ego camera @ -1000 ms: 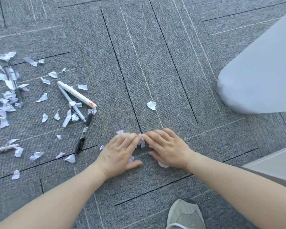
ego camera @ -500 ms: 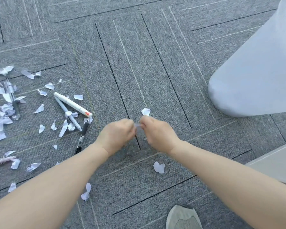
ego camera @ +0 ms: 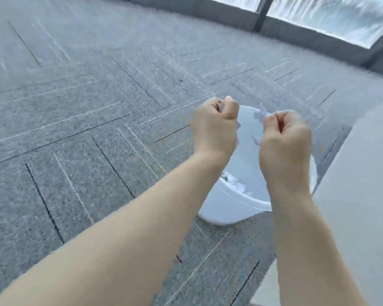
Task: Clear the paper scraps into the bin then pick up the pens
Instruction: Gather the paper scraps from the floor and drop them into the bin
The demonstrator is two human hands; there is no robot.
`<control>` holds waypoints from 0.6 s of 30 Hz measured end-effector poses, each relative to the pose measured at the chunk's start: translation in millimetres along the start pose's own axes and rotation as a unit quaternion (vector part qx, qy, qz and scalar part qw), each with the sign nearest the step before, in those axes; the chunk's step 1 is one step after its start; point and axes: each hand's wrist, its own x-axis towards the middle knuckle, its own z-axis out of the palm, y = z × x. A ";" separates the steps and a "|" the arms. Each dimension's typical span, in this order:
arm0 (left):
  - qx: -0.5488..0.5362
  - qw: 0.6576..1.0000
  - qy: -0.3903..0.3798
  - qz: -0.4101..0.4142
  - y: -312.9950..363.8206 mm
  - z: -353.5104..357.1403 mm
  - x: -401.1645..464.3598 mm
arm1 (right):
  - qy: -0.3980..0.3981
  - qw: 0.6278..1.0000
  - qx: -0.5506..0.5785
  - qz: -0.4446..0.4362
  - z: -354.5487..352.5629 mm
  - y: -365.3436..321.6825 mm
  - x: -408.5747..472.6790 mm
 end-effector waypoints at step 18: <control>0.201 0.978 0.030 0.055 -40.2 -141.6 -36.0 | -0.224 0.960 0.162 -0.048 41.8 -8.9 -105.6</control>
